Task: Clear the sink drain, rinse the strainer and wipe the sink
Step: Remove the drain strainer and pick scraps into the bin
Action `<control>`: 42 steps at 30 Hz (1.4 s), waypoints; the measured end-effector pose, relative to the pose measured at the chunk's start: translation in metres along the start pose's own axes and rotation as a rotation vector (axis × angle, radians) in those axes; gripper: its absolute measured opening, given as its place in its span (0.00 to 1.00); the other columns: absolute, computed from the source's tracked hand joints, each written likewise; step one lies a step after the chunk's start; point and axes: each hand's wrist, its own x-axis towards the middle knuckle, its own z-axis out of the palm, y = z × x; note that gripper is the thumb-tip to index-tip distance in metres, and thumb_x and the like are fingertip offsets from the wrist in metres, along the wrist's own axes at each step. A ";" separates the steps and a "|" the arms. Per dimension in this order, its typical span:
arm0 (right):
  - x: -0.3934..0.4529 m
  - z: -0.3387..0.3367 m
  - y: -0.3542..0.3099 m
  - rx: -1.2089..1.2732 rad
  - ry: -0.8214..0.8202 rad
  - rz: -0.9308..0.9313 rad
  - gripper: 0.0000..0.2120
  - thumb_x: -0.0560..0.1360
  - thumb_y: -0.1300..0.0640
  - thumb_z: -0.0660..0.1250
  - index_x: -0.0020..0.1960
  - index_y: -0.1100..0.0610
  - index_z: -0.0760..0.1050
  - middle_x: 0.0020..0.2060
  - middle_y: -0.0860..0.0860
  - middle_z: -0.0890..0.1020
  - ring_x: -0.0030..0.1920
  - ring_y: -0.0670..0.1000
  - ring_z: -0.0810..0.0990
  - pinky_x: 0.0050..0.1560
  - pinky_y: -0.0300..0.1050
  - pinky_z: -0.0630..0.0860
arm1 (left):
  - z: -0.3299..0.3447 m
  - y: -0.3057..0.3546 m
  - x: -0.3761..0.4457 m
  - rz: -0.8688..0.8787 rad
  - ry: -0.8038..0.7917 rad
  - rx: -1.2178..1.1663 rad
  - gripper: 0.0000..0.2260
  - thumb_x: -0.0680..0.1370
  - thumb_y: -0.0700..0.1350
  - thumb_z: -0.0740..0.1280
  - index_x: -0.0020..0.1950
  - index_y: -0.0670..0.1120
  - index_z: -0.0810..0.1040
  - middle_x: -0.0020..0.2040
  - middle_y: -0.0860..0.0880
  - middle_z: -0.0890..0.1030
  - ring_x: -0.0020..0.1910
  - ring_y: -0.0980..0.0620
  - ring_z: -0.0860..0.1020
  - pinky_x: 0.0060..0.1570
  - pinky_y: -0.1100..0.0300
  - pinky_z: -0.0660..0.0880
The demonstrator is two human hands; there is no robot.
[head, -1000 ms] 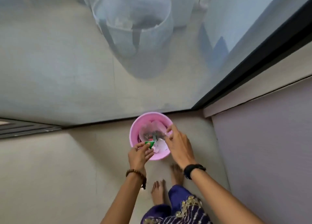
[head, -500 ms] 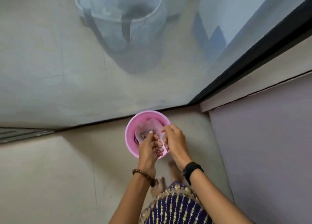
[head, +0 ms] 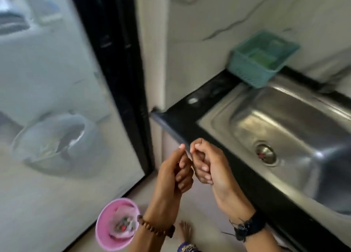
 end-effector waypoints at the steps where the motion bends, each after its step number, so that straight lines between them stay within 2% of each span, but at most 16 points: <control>1: -0.007 -0.020 -0.011 -0.032 0.062 -0.031 0.15 0.77 0.60 0.54 0.33 0.54 0.70 0.18 0.46 0.63 0.16 0.42 0.57 0.17 0.30 0.53 | 0.022 -0.005 0.009 -0.026 -0.034 0.083 0.18 0.74 0.52 0.60 0.24 0.49 0.65 0.17 0.54 0.60 0.15 0.58 0.58 0.18 0.66 0.53; 4: -0.015 -0.091 -0.030 -0.104 0.281 -0.062 0.15 0.78 0.61 0.55 0.34 0.57 0.70 0.18 0.48 0.67 0.15 0.42 0.60 0.16 0.29 0.55 | 0.082 -0.031 0.045 -0.034 -0.125 0.450 0.20 0.79 0.47 0.58 0.26 0.47 0.68 0.18 0.53 0.65 0.17 0.56 0.62 0.18 0.66 0.60; 6: -0.013 -0.143 -0.033 -0.204 0.441 -0.034 0.14 0.79 0.61 0.55 0.36 0.57 0.71 0.21 0.50 0.70 0.15 0.41 0.63 0.15 0.30 0.56 | 0.110 -0.049 0.074 0.085 -0.171 0.822 0.19 0.80 0.47 0.58 0.29 0.48 0.72 0.20 0.53 0.70 0.20 0.56 0.68 0.23 0.62 0.65; 8: -0.005 -0.201 -0.031 -0.362 0.555 0.026 0.09 0.78 0.56 0.58 0.42 0.56 0.73 0.26 0.50 0.75 0.18 0.39 0.68 0.19 0.30 0.62 | 0.136 -0.071 0.113 0.205 -0.197 1.232 0.15 0.78 0.51 0.59 0.33 0.50 0.74 0.28 0.53 0.77 0.31 0.53 0.76 0.34 0.57 0.73; 10: 0.011 -0.255 -0.025 -0.531 0.608 0.109 0.06 0.77 0.52 0.59 0.45 0.52 0.73 0.30 0.48 0.80 0.23 0.38 0.73 0.26 0.34 0.69 | 0.155 -0.092 0.157 0.266 -0.177 1.602 0.10 0.77 0.52 0.58 0.41 0.50 0.75 0.41 0.49 0.82 0.44 0.47 0.80 0.46 0.55 0.75; 13: 0.052 -0.326 -0.009 -0.742 0.636 0.279 0.08 0.77 0.51 0.59 0.49 0.55 0.73 0.40 0.52 0.84 0.39 0.51 0.81 0.44 0.49 0.78 | 0.174 -0.129 0.227 0.204 -0.283 1.947 0.09 0.77 0.47 0.60 0.54 0.49 0.75 0.56 0.46 0.79 0.57 0.46 0.76 0.53 0.52 0.73; 15: 0.080 -0.358 0.009 -0.851 0.640 0.386 0.10 0.77 0.52 0.58 0.52 0.57 0.73 0.46 0.55 0.83 0.46 0.57 0.81 0.46 0.49 0.77 | 0.175 -0.155 0.266 0.160 -0.412 2.172 0.14 0.77 0.44 0.61 0.63 0.47 0.71 0.63 0.46 0.74 0.64 0.46 0.70 0.58 0.51 0.71; 18: 0.118 -0.388 0.046 -1.022 0.584 0.501 0.13 0.78 0.54 0.57 0.57 0.59 0.72 0.54 0.58 0.80 0.53 0.59 0.79 0.48 0.46 0.72 | 0.172 -0.191 0.307 0.107 -0.491 2.403 0.18 0.78 0.38 0.57 0.68 0.45 0.64 0.67 0.43 0.67 0.67 0.43 0.64 0.62 0.49 0.67; 21: 0.143 -0.394 0.081 -1.169 0.513 0.571 0.18 0.77 0.49 0.57 0.61 0.59 0.70 0.57 0.56 0.79 0.56 0.57 0.78 0.52 0.47 0.72 | 0.164 -0.215 0.321 0.057 -0.515 2.431 0.21 0.78 0.38 0.58 0.70 0.45 0.61 0.69 0.43 0.63 0.67 0.43 0.64 0.62 0.50 0.66; 24: 0.156 -0.390 0.107 -1.301 0.488 0.552 0.18 0.78 0.49 0.56 0.62 0.60 0.68 0.53 0.54 0.82 0.52 0.55 0.81 0.46 0.44 0.72 | 0.161 -0.225 0.325 0.059 -0.478 2.421 0.22 0.76 0.36 0.60 0.69 0.45 0.60 0.68 0.43 0.63 0.64 0.44 0.67 0.59 0.51 0.69; 27: 0.155 -0.391 0.117 -1.317 0.498 0.516 0.19 0.78 0.52 0.56 0.65 0.60 0.65 0.53 0.55 0.82 0.51 0.55 0.81 0.42 0.43 0.70 | 0.162 -0.222 0.327 0.048 -0.497 2.411 0.22 0.76 0.36 0.60 0.69 0.44 0.61 0.68 0.42 0.63 0.63 0.43 0.68 0.59 0.50 0.68; 30: 0.145 -0.391 0.103 -1.177 0.568 0.480 0.15 0.78 0.52 0.57 0.61 0.59 0.69 0.51 0.56 0.82 0.50 0.57 0.81 0.44 0.46 0.74 | 0.168 -0.210 0.324 -0.057 -0.517 2.337 0.17 0.78 0.39 0.57 0.67 0.44 0.64 0.66 0.42 0.67 0.63 0.43 0.69 0.59 0.50 0.68; 34: 0.119 -0.364 0.055 -0.858 0.616 0.299 0.08 0.77 0.51 0.59 0.51 0.54 0.73 0.44 0.53 0.82 0.42 0.52 0.80 0.37 0.43 0.73 | 0.190 -0.175 0.294 -0.152 -0.403 2.020 0.14 0.78 0.48 0.59 0.63 0.46 0.70 0.61 0.45 0.76 0.60 0.45 0.75 0.57 0.51 0.72; 37: 0.095 -0.318 0.010 -0.797 0.551 0.105 0.04 0.76 0.51 0.60 0.45 0.51 0.71 0.36 0.48 0.80 0.34 0.44 0.77 0.29 0.38 0.67 | 0.191 -0.134 0.244 0.061 -0.238 1.869 0.16 0.77 0.50 0.61 0.64 0.48 0.68 0.59 0.47 0.78 0.57 0.45 0.78 0.55 0.51 0.76; 40: 0.066 -0.251 -0.019 -0.712 0.411 -0.003 0.06 0.73 0.50 0.59 0.38 0.49 0.69 0.30 0.50 0.79 0.26 0.45 0.73 0.28 0.42 0.69 | 0.163 -0.089 0.174 0.256 -0.062 1.682 0.16 0.76 0.51 0.61 0.64 0.52 0.68 0.57 0.50 0.79 0.54 0.48 0.79 0.53 0.51 0.77; 42: 0.044 -0.195 -0.020 -0.678 0.310 -0.018 0.08 0.74 0.50 0.59 0.38 0.51 0.68 0.29 0.51 0.80 0.26 0.45 0.74 0.30 0.47 0.70 | 0.129 -0.061 0.120 0.324 0.067 1.577 0.13 0.77 0.49 0.60 0.60 0.52 0.71 0.55 0.53 0.80 0.51 0.51 0.80 0.51 0.54 0.76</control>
